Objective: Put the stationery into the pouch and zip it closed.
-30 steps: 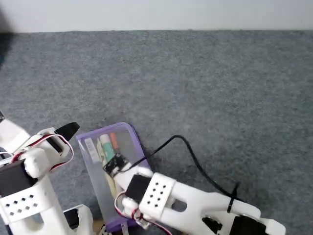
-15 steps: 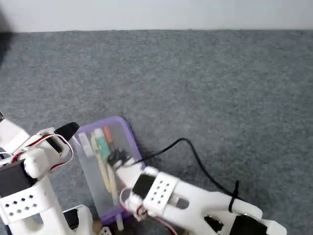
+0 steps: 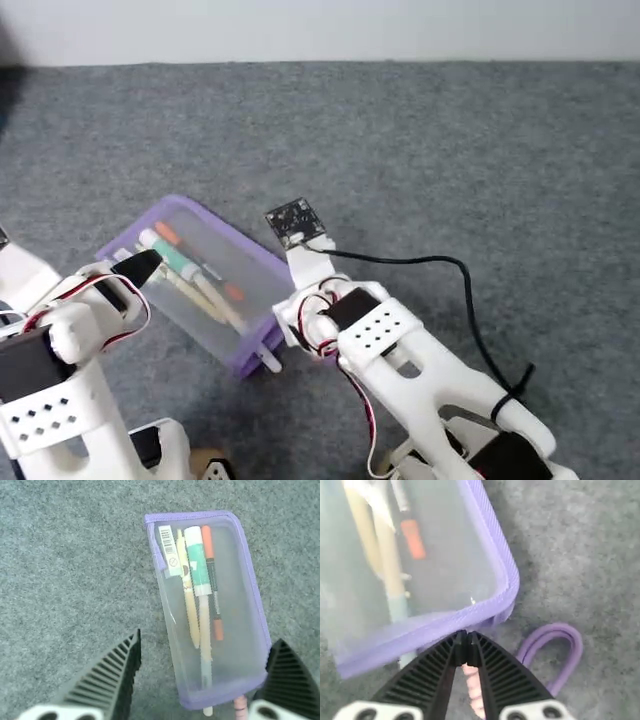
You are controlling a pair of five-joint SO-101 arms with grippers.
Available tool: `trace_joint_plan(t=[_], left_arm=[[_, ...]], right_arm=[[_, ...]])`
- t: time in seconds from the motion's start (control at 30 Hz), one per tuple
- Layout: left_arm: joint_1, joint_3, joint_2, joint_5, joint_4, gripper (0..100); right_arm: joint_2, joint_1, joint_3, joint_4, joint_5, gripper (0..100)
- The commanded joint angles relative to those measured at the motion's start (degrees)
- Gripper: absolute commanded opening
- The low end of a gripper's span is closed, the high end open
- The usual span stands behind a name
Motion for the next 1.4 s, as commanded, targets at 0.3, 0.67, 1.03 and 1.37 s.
trace_joint_plan(t=[0.3, 0.67, 1.03, 1.37], left_arm=[[-0.3, -5.3, -1.0, 3.7, 1.6, 38], [-0.3, -5.1, -1.0, 3.7, 1.6, 38], [-0.3, -5.1, -1.0, 3.7, 1.6, 38], [-0.3, -5.0, -1.0, 3.6, 1.6, 38]], right_arm=[[-1.7, -7.5, -6.9, 18.0, 0.4, 3.2], [1.9, -13.8, -7.0, 12.3, 0.4, 12.4], [16.7, -14.0, -15.6, 11.1, -2.8, 12.2], [26.4, -16.1, -20.5, 14.0, -3.2, 11.8]])
